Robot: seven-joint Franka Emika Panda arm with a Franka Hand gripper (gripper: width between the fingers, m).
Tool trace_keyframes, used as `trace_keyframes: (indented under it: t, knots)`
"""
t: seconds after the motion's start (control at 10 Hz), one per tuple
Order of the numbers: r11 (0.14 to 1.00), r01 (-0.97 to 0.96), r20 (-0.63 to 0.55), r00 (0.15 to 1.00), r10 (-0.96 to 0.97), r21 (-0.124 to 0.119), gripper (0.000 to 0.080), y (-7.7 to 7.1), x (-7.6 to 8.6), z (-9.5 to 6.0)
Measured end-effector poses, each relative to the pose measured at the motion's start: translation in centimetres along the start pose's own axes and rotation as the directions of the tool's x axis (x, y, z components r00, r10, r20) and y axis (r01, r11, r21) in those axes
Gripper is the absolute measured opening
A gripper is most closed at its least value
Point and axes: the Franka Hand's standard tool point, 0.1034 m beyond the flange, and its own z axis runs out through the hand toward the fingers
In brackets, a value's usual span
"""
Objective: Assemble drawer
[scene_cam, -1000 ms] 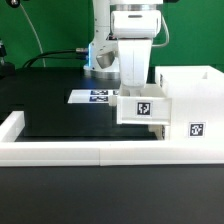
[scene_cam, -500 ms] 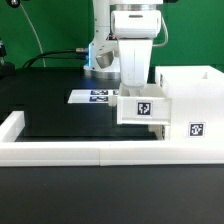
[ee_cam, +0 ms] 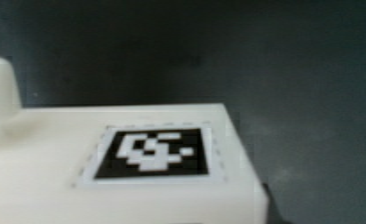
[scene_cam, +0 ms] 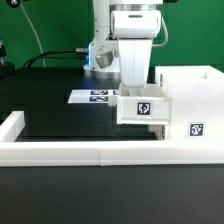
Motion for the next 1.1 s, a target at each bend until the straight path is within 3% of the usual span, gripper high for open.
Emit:
trace_keyframes:
  t: [0.7,1.1]
  knots:
    - [1.000,0.001,0.003,1.000,-0.001,0.000,0.0042,-0.02,-0.78,-0.01]
    - [1.000,0.017,0.003,1.000,-0.017,-0.001,0.0042,-0.03,-0.05,-0.05]
